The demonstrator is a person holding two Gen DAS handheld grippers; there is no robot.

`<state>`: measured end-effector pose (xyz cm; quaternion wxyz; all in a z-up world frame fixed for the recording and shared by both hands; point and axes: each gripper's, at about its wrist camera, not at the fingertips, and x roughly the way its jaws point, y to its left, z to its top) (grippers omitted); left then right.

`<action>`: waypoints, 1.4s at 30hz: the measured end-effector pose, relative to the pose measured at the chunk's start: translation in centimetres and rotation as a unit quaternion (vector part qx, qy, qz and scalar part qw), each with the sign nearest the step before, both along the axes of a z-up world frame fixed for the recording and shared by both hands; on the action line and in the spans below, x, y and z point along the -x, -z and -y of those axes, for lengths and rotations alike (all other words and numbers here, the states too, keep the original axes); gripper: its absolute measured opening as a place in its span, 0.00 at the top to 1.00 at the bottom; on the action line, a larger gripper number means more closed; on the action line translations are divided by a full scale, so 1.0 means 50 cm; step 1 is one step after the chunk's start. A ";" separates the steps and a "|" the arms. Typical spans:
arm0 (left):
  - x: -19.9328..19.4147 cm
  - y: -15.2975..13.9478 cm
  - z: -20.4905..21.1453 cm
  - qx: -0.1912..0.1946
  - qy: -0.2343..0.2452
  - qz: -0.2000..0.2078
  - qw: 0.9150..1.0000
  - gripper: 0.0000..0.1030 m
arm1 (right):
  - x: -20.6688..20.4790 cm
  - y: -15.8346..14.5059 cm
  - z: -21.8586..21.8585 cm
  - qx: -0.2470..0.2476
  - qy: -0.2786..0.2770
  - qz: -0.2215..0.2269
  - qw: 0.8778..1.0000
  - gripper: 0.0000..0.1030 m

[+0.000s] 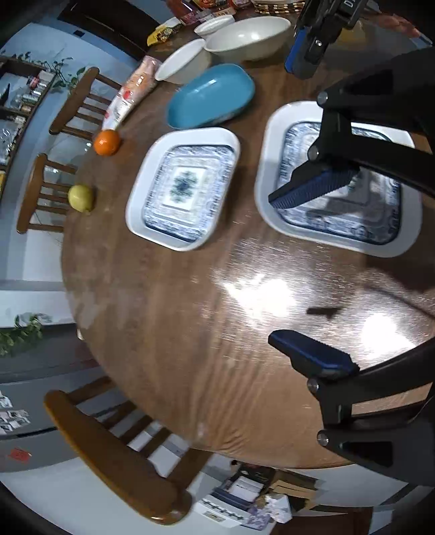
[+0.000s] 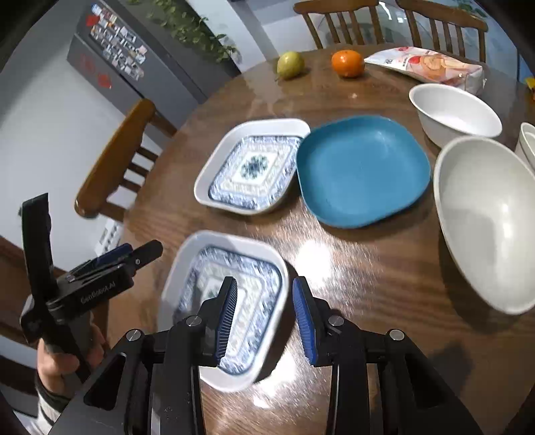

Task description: Organize plates and bowls

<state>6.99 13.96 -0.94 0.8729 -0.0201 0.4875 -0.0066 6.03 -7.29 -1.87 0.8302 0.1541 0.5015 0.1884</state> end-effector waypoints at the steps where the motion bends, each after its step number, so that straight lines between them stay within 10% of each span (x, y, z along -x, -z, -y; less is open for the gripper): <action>1: -0.008 -0.004 0.001 -0.003 0.003 0.004 1.000 0.27 | -0.008 -0.002 -0.002 -0.004 0.002 -0.002 1.000 0.66; 20: -0.221 0.058 0.015 0.020 0.054 -0.036 0.998 0.31 | -0.171 0.055 -0.091 0.033 0.052 -0.047 0.997 0.66; 35: -0.290 0.093 0.033 0.023 0.101 -0.058 0.993 0.83 | -0.237 0.070 -0.144 0.134 0.079 -0.041 0.987 0.67; 42: -0.277 0.088 0.009 0.017 0.085 -0.042 0.995 0.90 | -0.245 0.072 -0.151 0.156 0.068 -0.026 0.985 0.90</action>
